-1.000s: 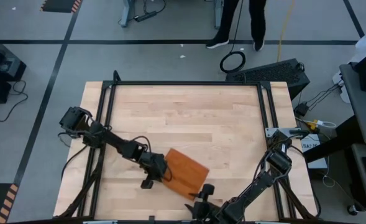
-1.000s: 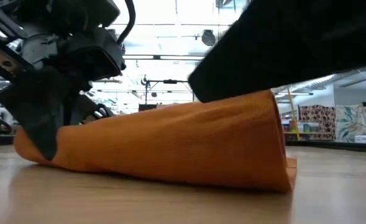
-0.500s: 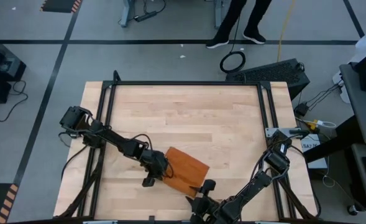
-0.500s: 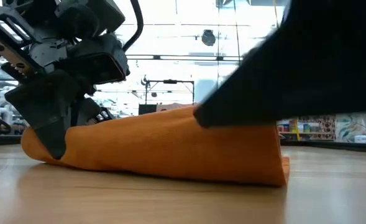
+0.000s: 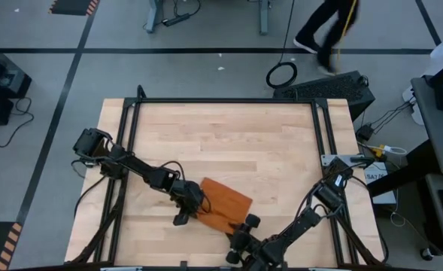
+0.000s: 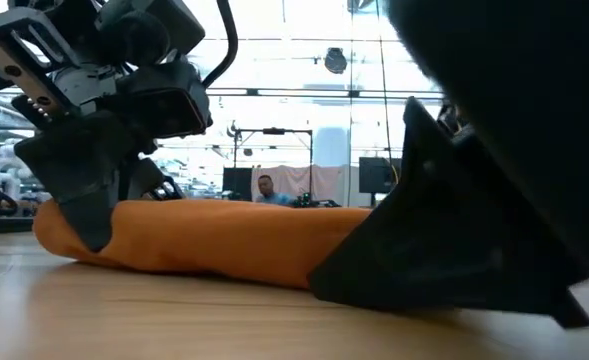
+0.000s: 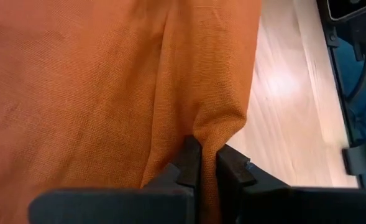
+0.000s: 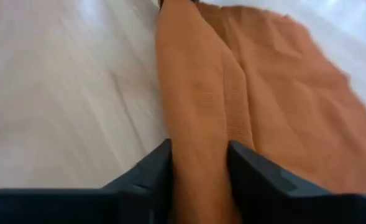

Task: Roll towel into tight, uniform cylinder
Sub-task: Roll the brown towel

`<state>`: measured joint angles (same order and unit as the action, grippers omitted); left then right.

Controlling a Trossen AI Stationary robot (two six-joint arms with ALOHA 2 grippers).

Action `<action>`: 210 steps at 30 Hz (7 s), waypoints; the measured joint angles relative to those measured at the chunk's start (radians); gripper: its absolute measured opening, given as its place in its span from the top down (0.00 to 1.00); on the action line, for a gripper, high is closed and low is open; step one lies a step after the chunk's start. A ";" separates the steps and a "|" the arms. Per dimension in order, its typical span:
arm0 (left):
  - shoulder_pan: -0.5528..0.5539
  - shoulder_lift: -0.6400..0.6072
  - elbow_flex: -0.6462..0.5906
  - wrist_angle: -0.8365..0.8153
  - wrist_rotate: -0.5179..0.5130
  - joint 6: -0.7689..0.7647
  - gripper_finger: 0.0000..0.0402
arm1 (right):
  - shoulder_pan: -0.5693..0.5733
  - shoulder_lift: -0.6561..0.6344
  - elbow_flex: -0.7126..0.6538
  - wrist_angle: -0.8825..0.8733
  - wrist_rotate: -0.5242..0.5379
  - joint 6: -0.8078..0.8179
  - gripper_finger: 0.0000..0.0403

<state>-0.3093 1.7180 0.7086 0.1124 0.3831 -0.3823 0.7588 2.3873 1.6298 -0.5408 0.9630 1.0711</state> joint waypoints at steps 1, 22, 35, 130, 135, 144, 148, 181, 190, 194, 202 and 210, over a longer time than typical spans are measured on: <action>-0.005 0.000 0.000 0.003 -0.007 0.005 0.93 | -0.003 -0.001 0.001 -0.008 -0.013 0.020 0.67; -0.096 -0.109 -0.001 0.055 -0.208 0.038 0.44 | 0.047 -0.003 0.000 -0.061 -0.039 0.366 0.97; -0.470 -0.190 -0.011 -0.034 -0.768 0.176 0.40 | 0.048 -0.016 0.000 -0.102 -0.098 0.383 0.97; -0.063 -0.152 -0.013 -0.221 -0.218 0.206 0.32 | 0.087 0.041 -0.054 -0.004 0.160 0.407 0.83; -0.129 -0.255 -0.013 -0.255 -0.360 0.185 0.28 | 0.084 0.040 -0.057 0.022 0.136 0.410 0.93; -0.488 -0.247 -0.087 -0.077 -0.828 0.152 0.28 | 0.086 0.041 -0.057 0.042 0.127 0.441 0.92; -0.565 -0.201 -0.118 0.016 -0.993 0.167 0.28 | 0.087 0.042 -0.058 0.050 0.127 0.434 0.91; -0.351 0.005 -0.129 0.249 -0.771 0.265 0.91 | 0.099 0.043 -0.013 -0.013 0.098 0.297 0.86; -0.308 -0.065 -0.129 0.197 -0.491 -0.066 0.86 | 0.173 0.049 0.175 -0.277 0.078 0.069 0.61; -0.256 -0.067 -0.130 0.177 -0.367 -0.167 0.86 | 0.198 0.048 0.195 -0.289 0.201 0.144 0.53; -0.147 -0.055 -0.130 0.196 -0.253 -0.212 0.85 | 0.171 0.046 0.134 -0.085 0.283 0.143 0.45; -0.123 -0.055 -0.130 0.195 -0.203 -0.212 0.85 | 0.113 0.046 0.058 -0.058 0.219 0.230 0.46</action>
<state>-0.4328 1.6630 0.5789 0.3073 0.1799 -0.5939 0.8721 2.4329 1.6880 -0.5991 1.1825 1.3010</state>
